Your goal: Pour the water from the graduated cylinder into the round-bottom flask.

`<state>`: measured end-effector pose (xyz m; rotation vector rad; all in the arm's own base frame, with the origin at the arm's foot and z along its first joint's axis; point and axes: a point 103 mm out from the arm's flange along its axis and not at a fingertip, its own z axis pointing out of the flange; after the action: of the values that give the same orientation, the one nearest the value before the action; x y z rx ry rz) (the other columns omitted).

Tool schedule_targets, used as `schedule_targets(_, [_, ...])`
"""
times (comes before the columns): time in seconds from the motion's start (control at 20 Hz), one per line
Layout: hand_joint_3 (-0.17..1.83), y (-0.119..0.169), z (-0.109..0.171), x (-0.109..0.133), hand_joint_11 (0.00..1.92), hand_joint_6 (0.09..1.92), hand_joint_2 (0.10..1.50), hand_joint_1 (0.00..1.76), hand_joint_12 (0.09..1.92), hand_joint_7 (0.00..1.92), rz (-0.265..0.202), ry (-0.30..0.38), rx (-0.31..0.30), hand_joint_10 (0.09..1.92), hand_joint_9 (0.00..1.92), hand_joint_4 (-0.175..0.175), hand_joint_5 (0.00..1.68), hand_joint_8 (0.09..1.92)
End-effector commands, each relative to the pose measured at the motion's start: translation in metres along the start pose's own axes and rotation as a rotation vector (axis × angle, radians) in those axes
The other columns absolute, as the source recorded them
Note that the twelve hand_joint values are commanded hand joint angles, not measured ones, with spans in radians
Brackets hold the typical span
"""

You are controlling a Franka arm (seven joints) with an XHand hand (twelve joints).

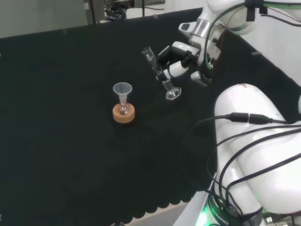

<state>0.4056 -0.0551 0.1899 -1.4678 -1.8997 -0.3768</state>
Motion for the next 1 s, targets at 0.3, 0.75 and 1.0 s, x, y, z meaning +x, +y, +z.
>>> schedule_targets(0.3, [0.00,-0.006,-0.007,0.008,1.29,0.59,1.00,1.30,0.71,1.28,0.069,-0.157,0.081,0.09,1.59,-0.175,1.22,0.55])
schedule_targets(0.75, [0.00,0.002,-0.009,0.016,1.29,0.59,1.00,1.30,0.71,1.28,0.147,-0.297,0.167,0.09,1.60,-0.175,1.22,0.55])
schedule_targets(1.0, [0.00,0.008,-0.005,0.023,1.29,0.58,1.00,1.30,0.70,1.28,0.178,-0.361,0.227,0.09,1.61,-0.175,1.23,0.54])
